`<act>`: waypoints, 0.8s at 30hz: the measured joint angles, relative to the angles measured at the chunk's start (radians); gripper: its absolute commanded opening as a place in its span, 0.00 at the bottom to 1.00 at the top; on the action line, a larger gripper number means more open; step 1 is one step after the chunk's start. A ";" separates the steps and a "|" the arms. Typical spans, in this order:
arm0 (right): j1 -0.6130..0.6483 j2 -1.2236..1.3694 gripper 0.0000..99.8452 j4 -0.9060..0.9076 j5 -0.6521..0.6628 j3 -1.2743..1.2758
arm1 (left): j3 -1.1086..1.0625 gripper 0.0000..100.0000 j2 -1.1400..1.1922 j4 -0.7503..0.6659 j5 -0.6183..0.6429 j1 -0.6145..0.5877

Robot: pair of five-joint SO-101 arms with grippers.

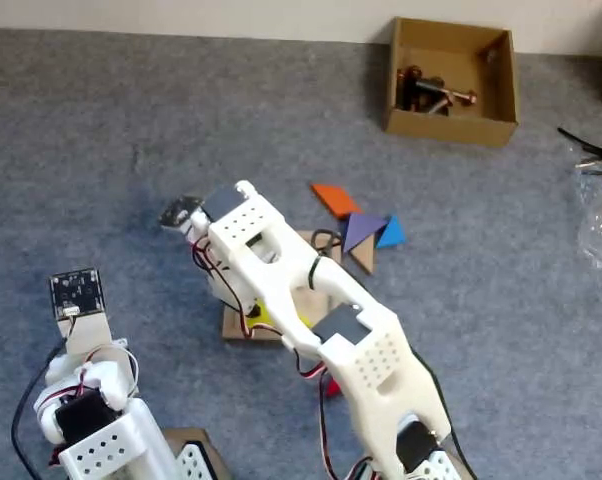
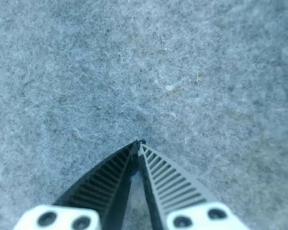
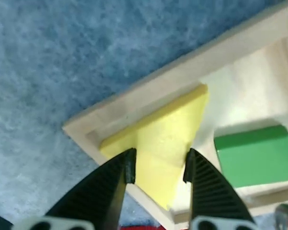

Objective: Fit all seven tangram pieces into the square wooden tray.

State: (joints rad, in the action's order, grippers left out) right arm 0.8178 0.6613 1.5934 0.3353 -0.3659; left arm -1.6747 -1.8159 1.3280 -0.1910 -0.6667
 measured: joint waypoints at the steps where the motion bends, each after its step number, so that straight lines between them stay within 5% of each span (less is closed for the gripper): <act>1: 0.000 0.002 0.16 0.003 0.003 0.000 | 0.000 0.01 0.000 0.000 0.000 0.000; 24: 0.015 0.002 0.16 0.005 -0.034 0.000 | 0.000 0.01 0.000 0.000 0.000 0.000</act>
State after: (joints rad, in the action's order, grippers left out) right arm 0.8332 0.6628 1.5980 0.3015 -0.3659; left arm -1.6747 -1.8159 1.3280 -0.1910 -0.6667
